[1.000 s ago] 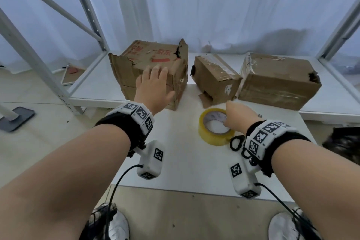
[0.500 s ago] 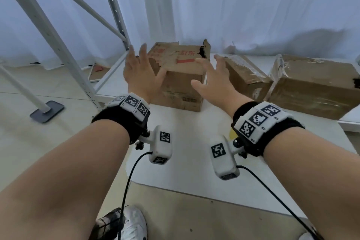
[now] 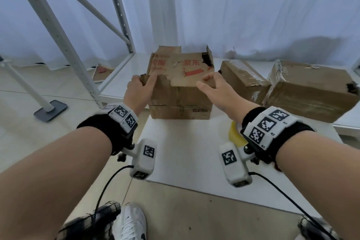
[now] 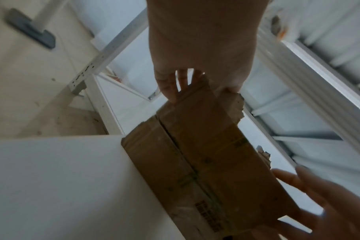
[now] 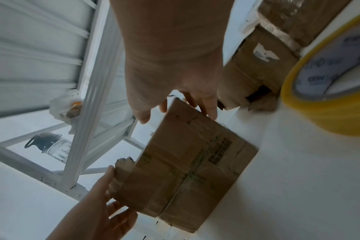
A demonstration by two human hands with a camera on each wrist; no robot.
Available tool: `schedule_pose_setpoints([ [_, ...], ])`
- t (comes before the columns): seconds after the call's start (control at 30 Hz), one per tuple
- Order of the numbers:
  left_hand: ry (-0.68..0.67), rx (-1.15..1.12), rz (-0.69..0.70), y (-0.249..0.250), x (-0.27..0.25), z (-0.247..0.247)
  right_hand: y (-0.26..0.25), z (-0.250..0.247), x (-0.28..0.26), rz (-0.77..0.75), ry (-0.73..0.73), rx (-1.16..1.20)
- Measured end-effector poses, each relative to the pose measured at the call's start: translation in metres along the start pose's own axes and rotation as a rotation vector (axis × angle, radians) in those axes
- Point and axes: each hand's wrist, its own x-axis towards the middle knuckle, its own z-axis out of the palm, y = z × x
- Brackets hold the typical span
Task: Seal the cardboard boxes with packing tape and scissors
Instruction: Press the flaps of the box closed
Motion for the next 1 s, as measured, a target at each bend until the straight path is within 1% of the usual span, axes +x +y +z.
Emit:
schedule_pose_setpoints([
  [0.17, -0.166, 0.207, 0.167, 0.022, -0.053, -0.008, -0.006, -0.025, -0.036, 0.085, -0.037, -0.089],
  [0.27, -0.261, 0.306, 0.252, 0.037, -0.073, -0.005, -0.009, -0.044, -0.055, 0.137, -0.041, -0.192],
  [0.37, -0.286, 0.403, 0.278, 0.047, -0.076, -0.005, -0.005, -0.052, -0.066, 0.145, -0.039, -0.306],
  [0.5, -0.306, 0.481, 0.301, 0.048, -0.076, -0.007, -0.001, -0.052, -0.070, 0.151, 0.003, -0.365],
  [0.6, -0.324, 0.482, 0.302, 0.041, -0.076, -0.006, 0.000, -0.051, -0.071, 0.094, 0.021, -0.443],
  [0.67, -0.372, 0.444, 0.289, 0.040, -0.075, -0.007, -0.001, -0.049, -0.073, 0.050, 0.038, -0.548],
  [0.73, -0.448, 0.396, 0.272, 0.041, -0.073, -0.012, -0.005, -0.049, -0.074, 0.013, 0.054, -0.733],
  [0.8, -0.498, 0.342, 0.236, 0.044, -0.071, -0.019, -0.010, -0.047, -0.070, -0.096, 0.065, -0.962],
  [0.83, -0.506, 0.316, 0.215, 0.045, -0.069, -0.023, -0.013, -0.046, -0.067, -0.155, 0.046, -1.000],
  [0.87, -0.506, 0.299, 0.200, 0.045, -0.068, -0.024, -0.015, -0.043, -0.064, -0.200, 0.001, -0.979],
  [0.93, -0.476, 0.292, 0.218, 0.045, -0.068, -0.024, -0.018, -0.034, -0.058, -0.245, -0.092, -0.850],
  [1.0, -0.426, 0.280, 0.258, 0.044, -0.069, -0.018, -0.019, -0.024, -0.055, -0.261, -0.128, -0.821],
])
